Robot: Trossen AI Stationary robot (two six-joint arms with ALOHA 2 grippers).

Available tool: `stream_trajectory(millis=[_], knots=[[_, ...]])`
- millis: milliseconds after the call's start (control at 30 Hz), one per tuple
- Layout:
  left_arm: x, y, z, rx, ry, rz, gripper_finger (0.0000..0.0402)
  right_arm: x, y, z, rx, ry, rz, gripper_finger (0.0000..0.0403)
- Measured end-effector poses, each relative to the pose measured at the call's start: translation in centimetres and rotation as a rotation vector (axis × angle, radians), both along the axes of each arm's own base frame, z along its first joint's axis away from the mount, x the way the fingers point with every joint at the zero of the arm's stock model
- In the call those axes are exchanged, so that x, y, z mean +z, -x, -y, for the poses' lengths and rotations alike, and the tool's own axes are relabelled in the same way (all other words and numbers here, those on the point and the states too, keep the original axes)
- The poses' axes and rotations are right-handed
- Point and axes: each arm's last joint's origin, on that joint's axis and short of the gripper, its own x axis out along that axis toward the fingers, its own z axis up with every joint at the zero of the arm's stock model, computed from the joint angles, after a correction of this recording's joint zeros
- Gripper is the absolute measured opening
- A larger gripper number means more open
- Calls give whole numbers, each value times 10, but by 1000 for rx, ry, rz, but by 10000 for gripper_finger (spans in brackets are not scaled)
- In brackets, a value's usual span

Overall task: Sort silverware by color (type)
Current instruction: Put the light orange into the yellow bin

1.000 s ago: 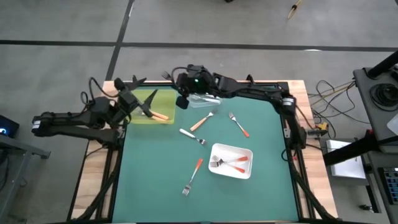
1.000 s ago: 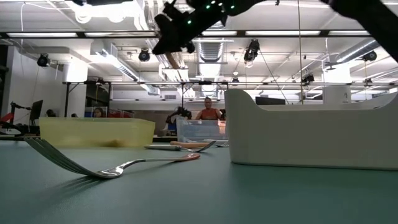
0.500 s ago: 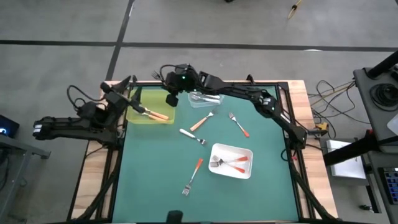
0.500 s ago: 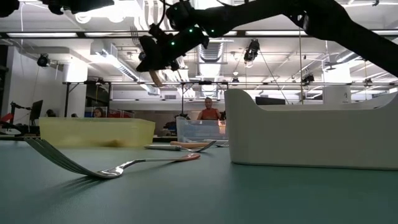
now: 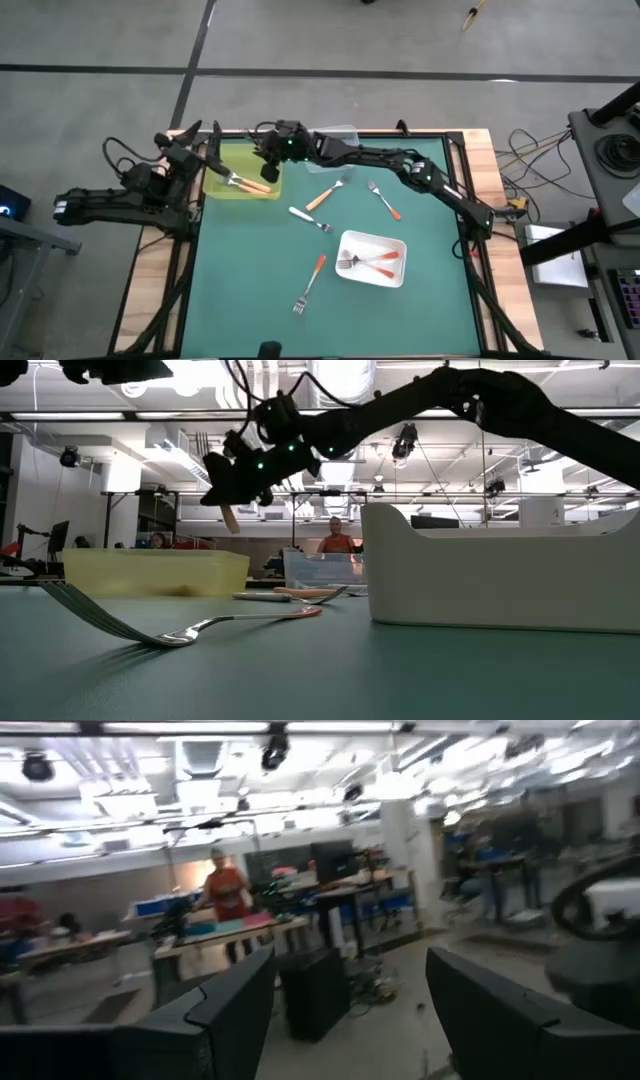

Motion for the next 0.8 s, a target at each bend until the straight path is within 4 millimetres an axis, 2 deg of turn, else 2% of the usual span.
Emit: stream_trajectory(millis=[167, 367, 467, 667, 800], knots=[[-10, -5, 0, 12, 9, -156, 242, -4, -2, 2, -21, 31, 8, 36], [-10, -11, 3, -201, -17, -206, 242, -3, -2, 2, -34, 71, 3, 36], [-10, -13, 1, -216, -14, -196, 242, -2, -3, 1, -30, 83, 14, 36], [-16, -19, -12, -244, -8, -207, 242, -2, -5, -5, -16, 87, 7, 36], [-24, -24, -31, -199, 40, -224, 242, -1, -6, -9, -3, 111, 6, 36]])
